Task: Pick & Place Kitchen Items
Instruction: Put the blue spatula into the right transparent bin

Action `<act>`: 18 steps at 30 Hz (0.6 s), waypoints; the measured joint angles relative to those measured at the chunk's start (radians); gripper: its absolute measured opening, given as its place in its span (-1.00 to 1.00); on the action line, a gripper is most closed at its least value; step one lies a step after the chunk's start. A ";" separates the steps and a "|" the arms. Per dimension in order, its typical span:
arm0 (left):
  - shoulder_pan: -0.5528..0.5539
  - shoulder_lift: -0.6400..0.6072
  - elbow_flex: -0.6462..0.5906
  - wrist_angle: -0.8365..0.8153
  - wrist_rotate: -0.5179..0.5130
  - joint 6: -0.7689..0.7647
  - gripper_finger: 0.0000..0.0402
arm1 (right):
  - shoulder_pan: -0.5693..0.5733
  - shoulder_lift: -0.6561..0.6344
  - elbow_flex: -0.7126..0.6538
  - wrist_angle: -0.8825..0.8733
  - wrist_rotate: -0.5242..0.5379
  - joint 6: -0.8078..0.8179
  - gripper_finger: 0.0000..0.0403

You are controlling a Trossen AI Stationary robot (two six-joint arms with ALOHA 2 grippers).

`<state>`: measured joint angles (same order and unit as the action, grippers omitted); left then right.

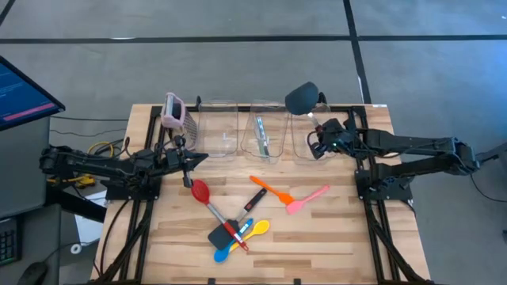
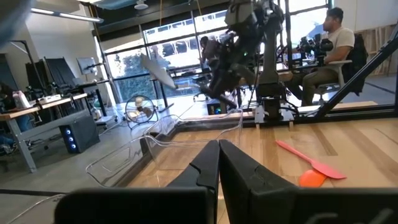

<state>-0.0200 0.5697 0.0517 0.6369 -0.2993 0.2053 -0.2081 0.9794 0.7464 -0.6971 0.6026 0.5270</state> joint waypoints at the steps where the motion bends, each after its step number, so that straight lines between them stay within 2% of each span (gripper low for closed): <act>1: 0.000 0.000 0.000 0.000 0.000 0.000 -0.99 | -0.013 0.000 -0.010 0.002 -0.006 0.004 -0.51; 4: 0.000 0.000 0.000 0.000 0.000 0.000 -0.99 | -0.047 0.009 -0.040 0.034 -0.008 0.006 -0.51; 9: 0.000 0.000 0.000 0.000 0.000 0.000 -0.99 | -0.112 0.009 -0.081 0.111 -0.075 0.001 -0.51; 18: 0.000 0.000 -0.001 0.000 0.000 0.000 -0.99 | -0.189 0.013 -0.135 0.140 -0.165 -0.003 -0.51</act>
<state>-0.0200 0.5697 0.0509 0.6373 -0.2993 0.2053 -0.3975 0.9927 0.6110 -0.5568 0.4378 0.5244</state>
